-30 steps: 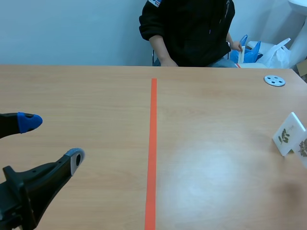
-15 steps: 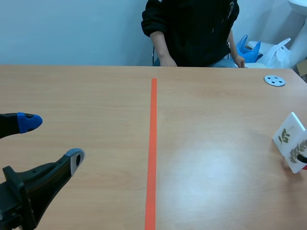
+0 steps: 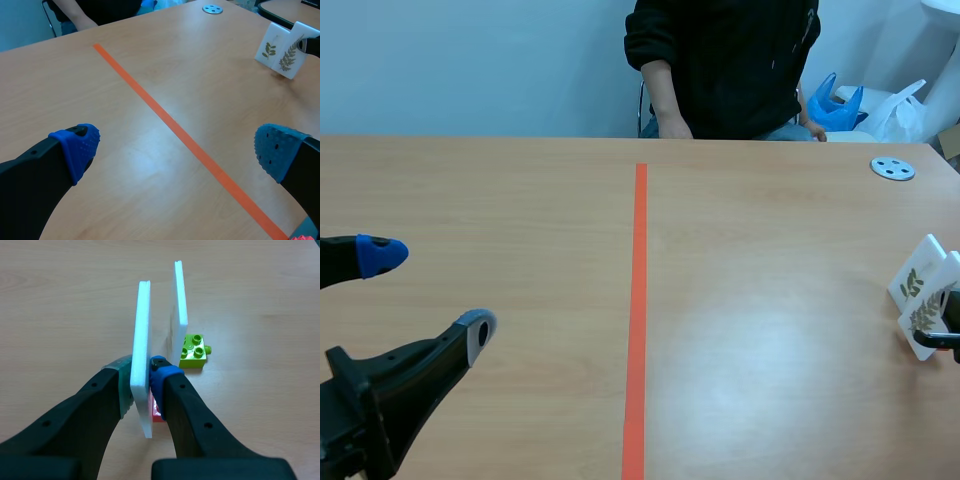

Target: Sort the leaf by its shape. The table is split by an orange tape line. A compound leaf with several leaflets goes to the left side, a simple leaf with one blade goes to the right side. Return to the home posture when a red brick is placed on the table.

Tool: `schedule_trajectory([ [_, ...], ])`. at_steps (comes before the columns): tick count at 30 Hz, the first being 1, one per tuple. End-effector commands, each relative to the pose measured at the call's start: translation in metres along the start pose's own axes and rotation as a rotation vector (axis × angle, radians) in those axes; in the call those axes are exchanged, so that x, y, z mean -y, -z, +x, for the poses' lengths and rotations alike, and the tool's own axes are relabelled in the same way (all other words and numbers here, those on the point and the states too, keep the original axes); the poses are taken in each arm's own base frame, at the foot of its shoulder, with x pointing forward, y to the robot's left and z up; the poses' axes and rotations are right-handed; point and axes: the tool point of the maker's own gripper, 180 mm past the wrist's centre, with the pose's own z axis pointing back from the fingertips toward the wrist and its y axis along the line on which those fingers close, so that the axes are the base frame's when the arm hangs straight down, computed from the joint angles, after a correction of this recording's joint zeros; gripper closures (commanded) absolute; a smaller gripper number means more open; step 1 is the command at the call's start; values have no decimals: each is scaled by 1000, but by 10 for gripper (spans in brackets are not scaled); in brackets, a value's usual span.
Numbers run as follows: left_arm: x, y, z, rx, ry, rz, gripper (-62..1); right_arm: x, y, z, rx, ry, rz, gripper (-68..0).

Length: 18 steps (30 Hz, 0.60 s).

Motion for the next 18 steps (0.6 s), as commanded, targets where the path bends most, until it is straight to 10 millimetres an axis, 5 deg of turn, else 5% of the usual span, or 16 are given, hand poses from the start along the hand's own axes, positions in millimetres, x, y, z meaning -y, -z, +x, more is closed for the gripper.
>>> schedule_trajectory([
  [1, 3, 1, 9, 31, -4, -8, -623, 6, 2, 16, 44, -17, -5, -55],
  [18, 3, 1, 9, 31, -4, -8, -623, 6, -1, 9, 22, -51, -9, -96],
])
